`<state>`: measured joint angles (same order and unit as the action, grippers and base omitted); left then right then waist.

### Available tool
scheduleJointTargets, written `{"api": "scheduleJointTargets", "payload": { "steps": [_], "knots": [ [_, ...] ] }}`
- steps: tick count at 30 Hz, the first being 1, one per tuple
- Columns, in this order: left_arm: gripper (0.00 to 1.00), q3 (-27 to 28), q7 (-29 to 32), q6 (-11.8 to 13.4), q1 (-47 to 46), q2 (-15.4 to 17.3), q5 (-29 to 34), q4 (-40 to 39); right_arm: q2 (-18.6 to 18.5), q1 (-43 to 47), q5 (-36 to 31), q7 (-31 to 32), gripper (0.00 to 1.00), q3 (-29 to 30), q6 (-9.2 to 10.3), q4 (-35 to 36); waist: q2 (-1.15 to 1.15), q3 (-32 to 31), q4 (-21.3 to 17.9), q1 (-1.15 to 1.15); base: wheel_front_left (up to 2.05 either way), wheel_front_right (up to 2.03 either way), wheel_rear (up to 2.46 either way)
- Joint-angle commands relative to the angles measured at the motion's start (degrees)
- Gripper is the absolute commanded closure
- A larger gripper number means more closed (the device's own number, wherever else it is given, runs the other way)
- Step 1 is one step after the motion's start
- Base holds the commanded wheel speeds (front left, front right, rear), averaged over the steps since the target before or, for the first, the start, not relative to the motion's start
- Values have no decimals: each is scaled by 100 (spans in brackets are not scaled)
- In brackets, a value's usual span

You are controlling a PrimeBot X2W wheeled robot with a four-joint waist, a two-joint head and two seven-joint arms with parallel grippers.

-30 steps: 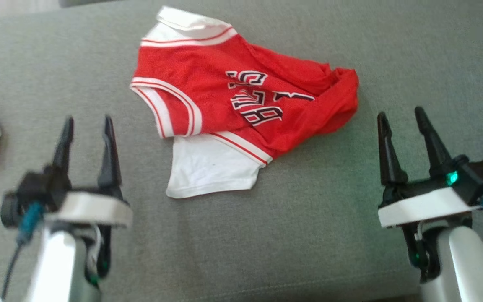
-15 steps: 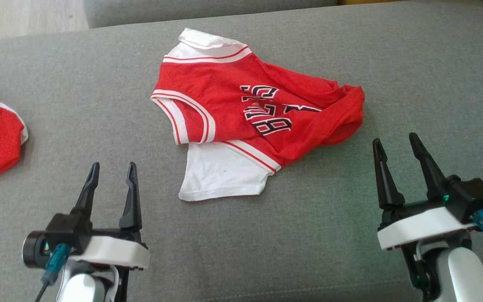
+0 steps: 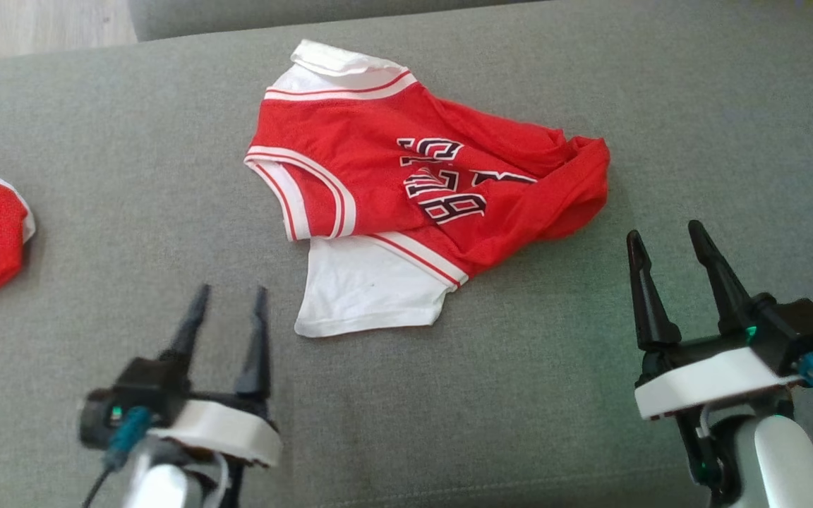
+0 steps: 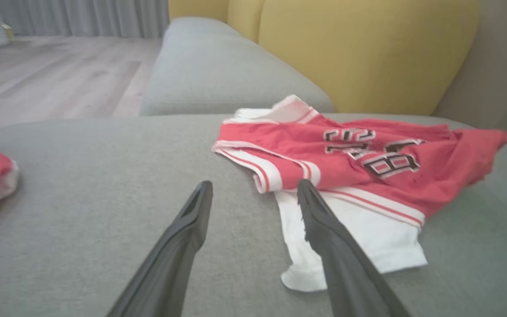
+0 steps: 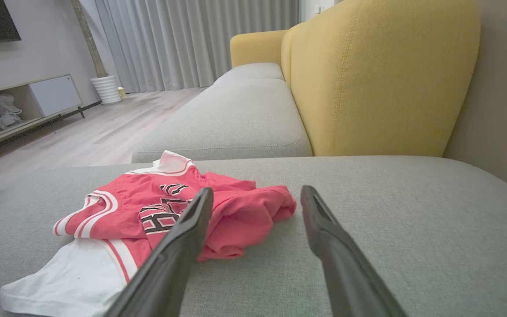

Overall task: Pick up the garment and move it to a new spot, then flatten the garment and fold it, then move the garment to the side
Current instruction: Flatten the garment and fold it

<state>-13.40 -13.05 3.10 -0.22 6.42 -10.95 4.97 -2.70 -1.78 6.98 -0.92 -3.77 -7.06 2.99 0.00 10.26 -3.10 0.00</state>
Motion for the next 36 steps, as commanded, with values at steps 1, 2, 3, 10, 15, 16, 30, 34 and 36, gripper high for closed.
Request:
{"api": "scheduleJointTargets", "payload": {
  "steps": [1, 2, 3, 10, 15, 16, 30, 34, 36],
  "knots": [
    [0, 145, 8, -23, -220, -5, -41, -136, -18, -130, 20, 4, 0, -152, -43, 215, 0, 18, -8, 0, 0, 0, 0],
    [0, 71, 59, -80, -256, -21, -59, -72, -18, -136, 27, -1, 0, -155, -43, 219, 0, 44, -17, 0, 0, 0, 0],
    [0, -6, 102, -131, -303, -34, -57, -5, -18, -147, 35, -5, 0, -166, -43, 223, 0, 77, -34, 0, 0, 0, 0],
    [0, -316, 409, -344, -659, -131, -167, 882, -18, -275, 108, -106, 0, -286, -43, 209, 0, 283, -188, 0, 0, 0, 0],
    [78, -266, 447, -492, -867, -163, -422, 1543, -18, -298, 59, -154, 0, -316, -43, 173, 0, 370, -287, 0, 0, 0, 0],
    [100, -250, 435, -580, -902, -172, -542, 1711, -18, -296, 50, -169, 0, -292, -43, 164, 0, 393, -300, 0, 0, 0, 0],
    [100, 530, -74, -89, -403, 257, -731, 745, -18, -167, 105, -147, 0, 93, -43, 103, 0, 323, -177, 0, 0, 0, 0],
    [100, 701, -20, 12, -234, 363, -821, 535, -18, -85, 139, -115, 0, 251, -43, 104, 0, 294, -132, 0, 0, 0, 0],
    [100, 780, 1, 62, -219, 379, -879, 569, -18, -60, 163, -104, 0, 303, -43, 102, 0, 284, -130, 0, 0, 0, 0]
  ]
}}
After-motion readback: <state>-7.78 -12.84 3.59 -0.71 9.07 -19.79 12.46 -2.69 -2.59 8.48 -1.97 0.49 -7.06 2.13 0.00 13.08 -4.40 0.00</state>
